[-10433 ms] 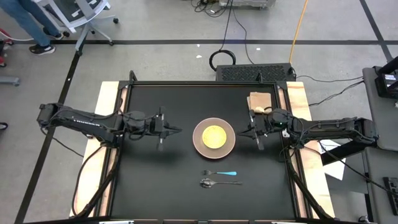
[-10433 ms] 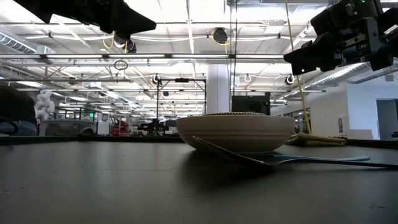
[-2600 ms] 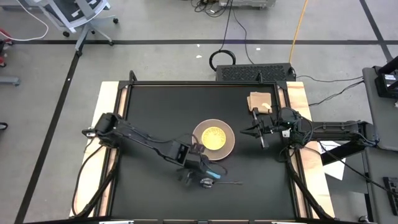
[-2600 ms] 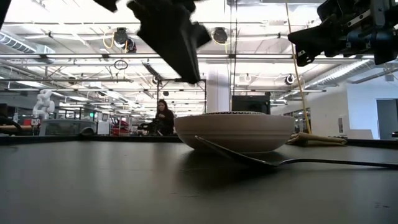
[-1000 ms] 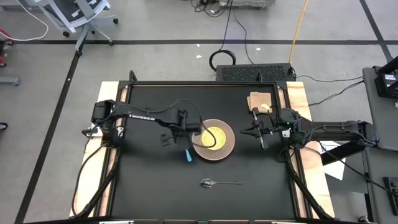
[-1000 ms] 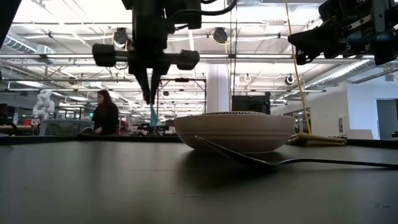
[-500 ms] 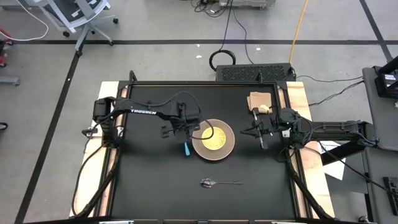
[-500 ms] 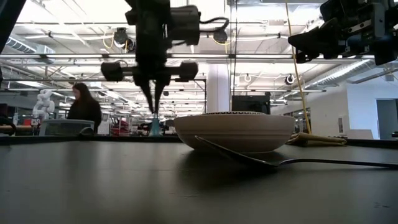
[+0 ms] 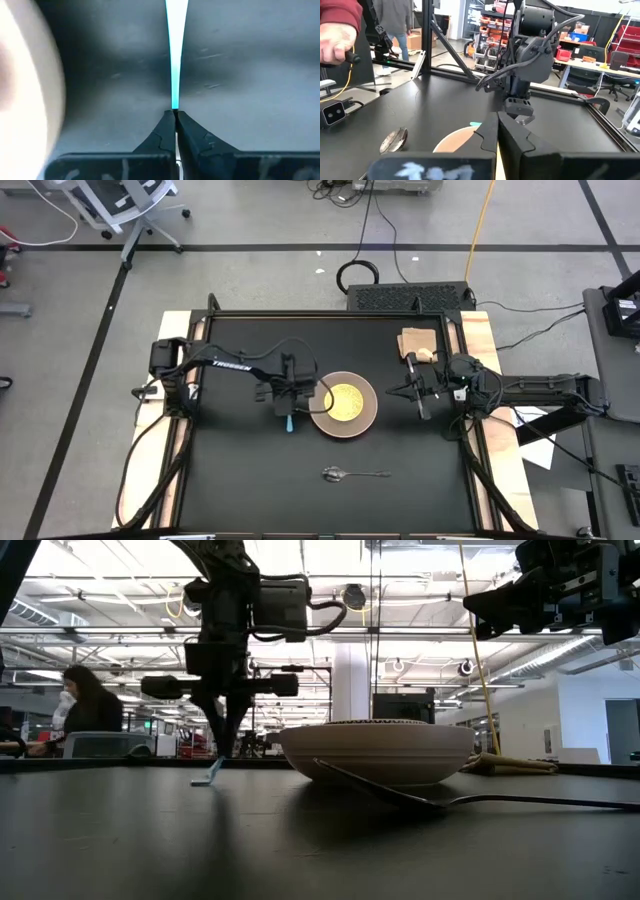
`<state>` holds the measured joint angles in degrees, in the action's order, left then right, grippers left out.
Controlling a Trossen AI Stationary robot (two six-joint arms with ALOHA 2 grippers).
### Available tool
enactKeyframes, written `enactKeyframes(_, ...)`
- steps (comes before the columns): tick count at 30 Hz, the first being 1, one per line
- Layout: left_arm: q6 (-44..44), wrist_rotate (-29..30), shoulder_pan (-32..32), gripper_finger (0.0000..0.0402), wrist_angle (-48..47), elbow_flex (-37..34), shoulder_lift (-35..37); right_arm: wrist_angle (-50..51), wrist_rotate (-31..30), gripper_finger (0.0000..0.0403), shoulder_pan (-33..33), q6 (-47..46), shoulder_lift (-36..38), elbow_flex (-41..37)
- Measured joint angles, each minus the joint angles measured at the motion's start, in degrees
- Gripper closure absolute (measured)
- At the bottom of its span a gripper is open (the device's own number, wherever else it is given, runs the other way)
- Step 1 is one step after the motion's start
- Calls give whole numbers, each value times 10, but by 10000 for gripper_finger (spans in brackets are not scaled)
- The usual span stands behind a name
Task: Set table place
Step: Put the light blue fork on the left side of the brown plate
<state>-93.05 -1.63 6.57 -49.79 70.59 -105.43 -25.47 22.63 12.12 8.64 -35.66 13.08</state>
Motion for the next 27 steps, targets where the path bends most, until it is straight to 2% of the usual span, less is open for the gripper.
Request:
enactKeyframes(7,-10,2,12,399,41,0,0,0,0,403,0,1,0,0)
enactKeyframes(14,-30,2,13,399,38,-3,0,3,0,403,0,5,0,0)
enactKeyframes(27,-76,39,10,399,86,-69,1,0,0,403,0,11,0,0)
